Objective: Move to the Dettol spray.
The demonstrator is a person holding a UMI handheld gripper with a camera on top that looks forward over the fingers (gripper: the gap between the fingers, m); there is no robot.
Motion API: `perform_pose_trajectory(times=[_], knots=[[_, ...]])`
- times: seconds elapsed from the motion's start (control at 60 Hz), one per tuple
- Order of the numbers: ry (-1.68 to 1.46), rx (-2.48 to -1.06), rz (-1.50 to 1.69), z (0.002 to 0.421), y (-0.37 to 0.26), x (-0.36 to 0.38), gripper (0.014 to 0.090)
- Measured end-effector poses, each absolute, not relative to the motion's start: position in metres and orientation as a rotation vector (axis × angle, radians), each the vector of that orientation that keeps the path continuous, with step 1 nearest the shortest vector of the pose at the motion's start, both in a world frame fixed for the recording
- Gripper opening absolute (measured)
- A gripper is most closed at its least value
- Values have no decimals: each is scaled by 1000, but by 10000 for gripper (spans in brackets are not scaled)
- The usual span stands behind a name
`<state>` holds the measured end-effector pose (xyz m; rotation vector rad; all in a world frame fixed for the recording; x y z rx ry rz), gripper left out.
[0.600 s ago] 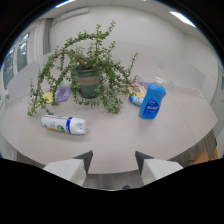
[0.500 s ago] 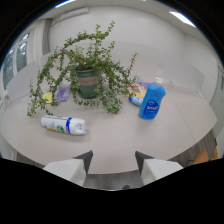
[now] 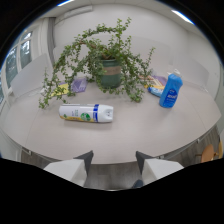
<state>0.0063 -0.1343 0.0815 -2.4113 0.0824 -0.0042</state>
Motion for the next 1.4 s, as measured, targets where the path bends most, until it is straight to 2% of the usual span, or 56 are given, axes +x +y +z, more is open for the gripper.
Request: perform_pose_trajectory(times=[0.183,0.367,0.917,1.4], knots=[[28,-2422,62,59,-127,-58,844],[-3,-2412,45,42,-104,-90,844],[48,-2354,-43,11,-13,-105,845],[17,-2368,-39,3,1,-114,845]])
